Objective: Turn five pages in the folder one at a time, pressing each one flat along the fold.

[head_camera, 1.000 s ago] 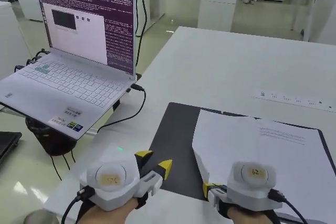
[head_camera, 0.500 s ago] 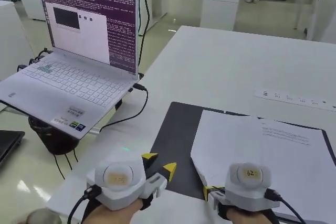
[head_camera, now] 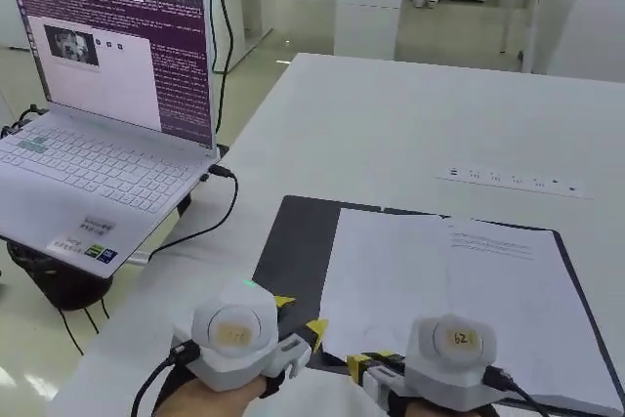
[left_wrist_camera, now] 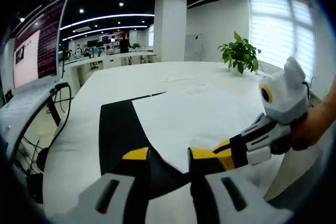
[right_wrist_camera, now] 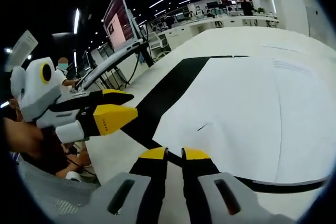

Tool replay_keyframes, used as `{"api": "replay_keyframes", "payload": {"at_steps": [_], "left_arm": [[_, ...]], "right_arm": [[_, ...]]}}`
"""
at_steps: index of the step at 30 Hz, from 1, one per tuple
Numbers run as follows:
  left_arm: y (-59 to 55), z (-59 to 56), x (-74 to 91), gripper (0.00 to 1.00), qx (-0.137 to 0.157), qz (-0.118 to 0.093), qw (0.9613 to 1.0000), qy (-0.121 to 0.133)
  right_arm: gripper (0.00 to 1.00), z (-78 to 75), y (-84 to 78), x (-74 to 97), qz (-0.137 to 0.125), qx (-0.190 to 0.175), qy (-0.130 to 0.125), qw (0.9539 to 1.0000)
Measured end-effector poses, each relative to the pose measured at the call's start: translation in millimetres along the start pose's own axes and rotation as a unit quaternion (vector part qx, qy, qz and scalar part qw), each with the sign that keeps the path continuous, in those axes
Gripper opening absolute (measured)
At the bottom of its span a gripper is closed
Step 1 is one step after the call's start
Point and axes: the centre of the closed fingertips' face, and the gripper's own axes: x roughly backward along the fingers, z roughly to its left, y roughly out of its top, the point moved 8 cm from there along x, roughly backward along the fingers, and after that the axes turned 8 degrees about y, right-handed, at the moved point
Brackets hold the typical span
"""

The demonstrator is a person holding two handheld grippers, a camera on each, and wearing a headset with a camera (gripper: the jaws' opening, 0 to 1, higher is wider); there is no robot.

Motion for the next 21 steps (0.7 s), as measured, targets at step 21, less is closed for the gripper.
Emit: {"api": "replay_keyframes", "payload": {"at_steps": [21], "left_arm": [[-37.3, -24.6, -46.2, 0.24, -0.042, 0.072, 0.9965, -0.010]], "right_arm": [[0.01, -54.5, 4.4, 74.2, -0.117, -0.107, -0.071, 0.9848]]}}
